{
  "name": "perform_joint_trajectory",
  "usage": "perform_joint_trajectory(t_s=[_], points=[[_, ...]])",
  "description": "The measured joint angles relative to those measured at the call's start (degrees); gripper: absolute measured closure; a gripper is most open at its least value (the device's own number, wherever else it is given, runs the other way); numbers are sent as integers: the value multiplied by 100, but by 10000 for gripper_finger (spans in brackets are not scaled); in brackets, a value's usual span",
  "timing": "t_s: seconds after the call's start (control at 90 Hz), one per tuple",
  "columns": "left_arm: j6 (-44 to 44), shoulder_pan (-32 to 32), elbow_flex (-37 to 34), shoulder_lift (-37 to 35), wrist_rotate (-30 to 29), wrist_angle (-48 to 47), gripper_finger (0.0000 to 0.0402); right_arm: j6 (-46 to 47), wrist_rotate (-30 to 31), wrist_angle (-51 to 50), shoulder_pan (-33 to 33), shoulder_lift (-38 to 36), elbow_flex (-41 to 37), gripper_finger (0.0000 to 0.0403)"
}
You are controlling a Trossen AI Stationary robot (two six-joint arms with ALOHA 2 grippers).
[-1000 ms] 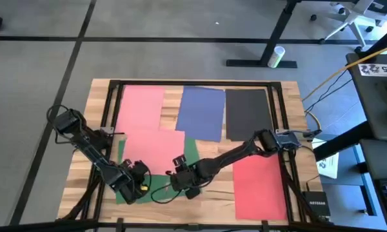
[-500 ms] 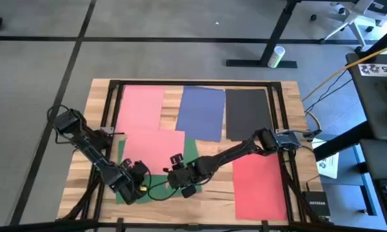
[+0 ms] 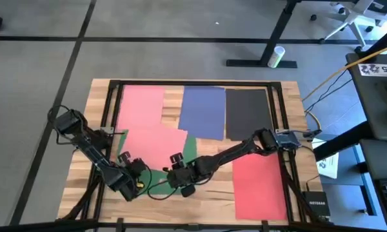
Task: Organize paper
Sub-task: Stack the pink paper on top of the other pink paper on the table
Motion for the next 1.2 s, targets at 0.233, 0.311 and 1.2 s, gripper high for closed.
perform_joint_trajectory(t_s=[0.233, 0.311, 1.2], points=[[523, -1, 3, -3, 5, 505, 401, -33, -112, -5, 0, 0, 0, 249], [1213, 36, 8, -15, 113, 738, 402, -171, -137, -12, 0, 0, -35, 249], [1272, 146, -264, -37, 344, 1131, 401, -476, 1099, 605, -2, 11, -706, 249]])
